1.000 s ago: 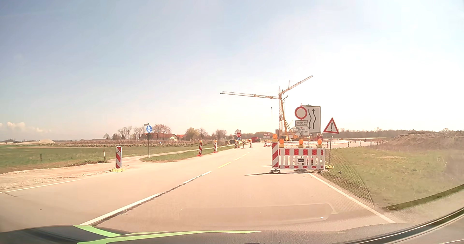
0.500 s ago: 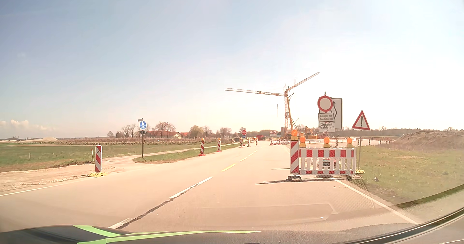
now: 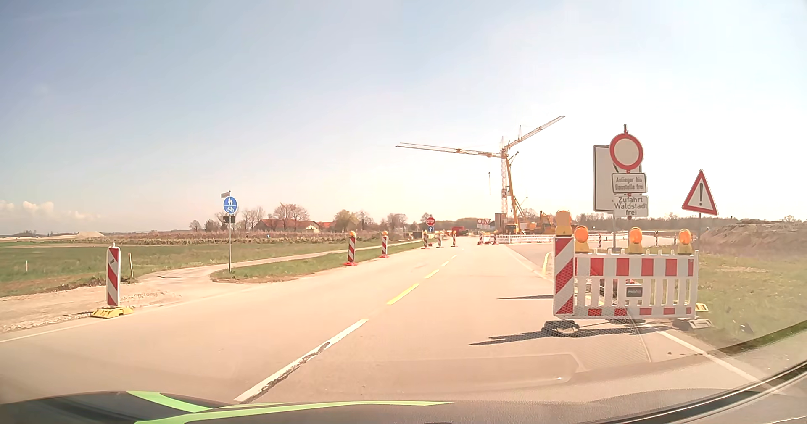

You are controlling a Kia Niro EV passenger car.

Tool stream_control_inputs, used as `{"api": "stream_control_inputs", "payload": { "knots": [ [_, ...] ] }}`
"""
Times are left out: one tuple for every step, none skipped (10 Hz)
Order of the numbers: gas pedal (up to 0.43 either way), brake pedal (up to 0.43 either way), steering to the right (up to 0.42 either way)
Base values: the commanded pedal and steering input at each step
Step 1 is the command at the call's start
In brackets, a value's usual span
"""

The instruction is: Follow the waypoints while adhering to traffic rules and regulations

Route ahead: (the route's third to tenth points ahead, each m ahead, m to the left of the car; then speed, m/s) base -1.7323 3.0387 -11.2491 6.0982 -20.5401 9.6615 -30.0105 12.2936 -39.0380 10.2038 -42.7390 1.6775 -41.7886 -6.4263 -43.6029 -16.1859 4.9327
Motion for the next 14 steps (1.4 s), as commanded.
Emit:
{"api": "stream_control_inputs", "payload": {
  "knots": [
    [0.000,0.329,-0.030],
    [0.000,0.341,-0.044],
    [0.000,0.348,-0.055],
    [0.000,0.360,-0.071],
    [0.000,0.372,-0.095],
    [0.000,0.372,-0.120],
    [0.000,0.372,-0.163],
    [0.000,0.372,-0.214],
    [0.000,0.360,-0.277],
    [0.000,0.348,-0.348],
    [0.000,0.299,-0.392],
    [0.000,0.238,-0.454],
    [0.000,0.122,-0.557],
    [0.000,0.000,-0.640]
  ]
}}
